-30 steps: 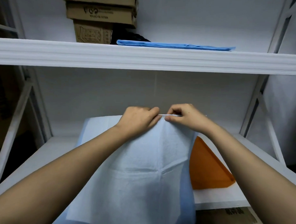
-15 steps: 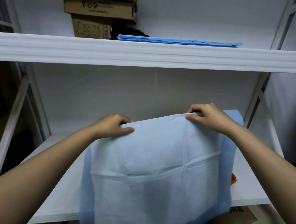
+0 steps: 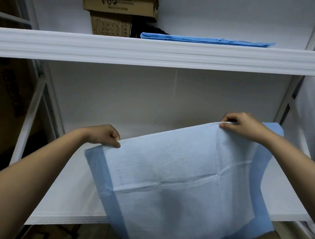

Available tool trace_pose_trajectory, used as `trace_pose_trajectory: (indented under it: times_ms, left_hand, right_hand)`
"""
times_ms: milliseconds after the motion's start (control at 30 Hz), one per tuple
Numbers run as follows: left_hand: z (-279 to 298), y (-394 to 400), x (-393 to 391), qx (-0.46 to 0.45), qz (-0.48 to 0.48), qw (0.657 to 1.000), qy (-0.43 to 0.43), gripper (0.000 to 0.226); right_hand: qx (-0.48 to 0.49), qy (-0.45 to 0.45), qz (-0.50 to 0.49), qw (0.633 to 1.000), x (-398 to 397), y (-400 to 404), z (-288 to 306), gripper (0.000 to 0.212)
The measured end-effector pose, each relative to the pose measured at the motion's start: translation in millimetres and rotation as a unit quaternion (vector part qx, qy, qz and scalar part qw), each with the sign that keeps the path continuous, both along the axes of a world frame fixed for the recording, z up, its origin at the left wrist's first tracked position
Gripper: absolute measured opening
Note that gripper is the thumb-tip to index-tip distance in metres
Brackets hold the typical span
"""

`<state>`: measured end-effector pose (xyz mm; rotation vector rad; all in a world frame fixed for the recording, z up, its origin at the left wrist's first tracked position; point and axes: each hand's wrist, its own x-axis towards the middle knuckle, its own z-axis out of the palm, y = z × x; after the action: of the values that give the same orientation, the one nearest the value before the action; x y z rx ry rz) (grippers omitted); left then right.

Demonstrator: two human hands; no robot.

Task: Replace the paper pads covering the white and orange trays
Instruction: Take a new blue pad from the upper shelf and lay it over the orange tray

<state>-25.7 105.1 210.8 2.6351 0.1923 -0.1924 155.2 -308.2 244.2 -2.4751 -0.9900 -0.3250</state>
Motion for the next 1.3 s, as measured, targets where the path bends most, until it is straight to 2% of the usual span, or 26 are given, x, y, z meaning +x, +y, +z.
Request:
trace_pose_trajectory:
  times_ms: [167,333,400,600,767,867,1000,1033,1133,1167,1233,1300]
  left_hand:
    - [3,2,-1,0.004,0.018,0.999,-0.042,0.018]
    - [1,27,-10,0.037,0.02,0.999,0.013,0.01]
    - [-3,37,-17,-0.005,0.048,0.999,0.022,0.017]
    - [-13,50,-32,-0.172,0.12,0.977,-0.044,0.012]
    - [-24,60,-40,-0.263,0.17,0.943,-0.11,0.018]
    - [-27,57,-42,-0.276,0.173,0.938,-0.118,0.023]
    - [-26,54,-35,-0.228,0.219,0.934,-0.167,0.029]
    - [-26,53,-29,-0.186,0.239,0.934,-0.191,0.028]
    - [-24,31,-3,0.045,0.26,0.933,-0.246,0.039]
    - [-23,12,7,0.08,0.227,0.933,-0.266,0.044]
    - [-22,-40,27,0.101,0.1,0.948,-0.285,0.054]
    - [-23,-96,45,0.116,-0.028,0.962,-0.248,0.066]
  right_hand:
    - [-0.04,0.0,-0.027,0.999,7,1,-9,0.01]
    - [-0.026,0.008,-0.039,0.999,13,-10,-15,0.011]
    - [-0.016,0.015,-0.041,0.999,14,-13,-17,0.012]
    - [-0.012,0.03,-0.05,0.998,16,-16,-24,0.013]
    - [0.004,0.039,-0.052,0.998,15,-17,-27,0.012]
    - [0.007,0.046,-0.055,0.997,14,-15,-29,0.011]
    - [0.019,0.047,-0.055,0.997,11,-10,-32,0.013]
    - [0.022,0.041,-0.056,0.997,10,-8,-32,0.013]
    - [0.014,0.01,-0.049,0.999,3,2,-31,0.014]
    - [0.003,-0.01,-0.045,0.999,-1,8,-31,0.015]
    - [-0.022,-0.063,-0.038,0.997,-8,20,-30,0.017]
    - [-0.036,-0.129,-0.016,0.991,-15,31,-28,0.017]
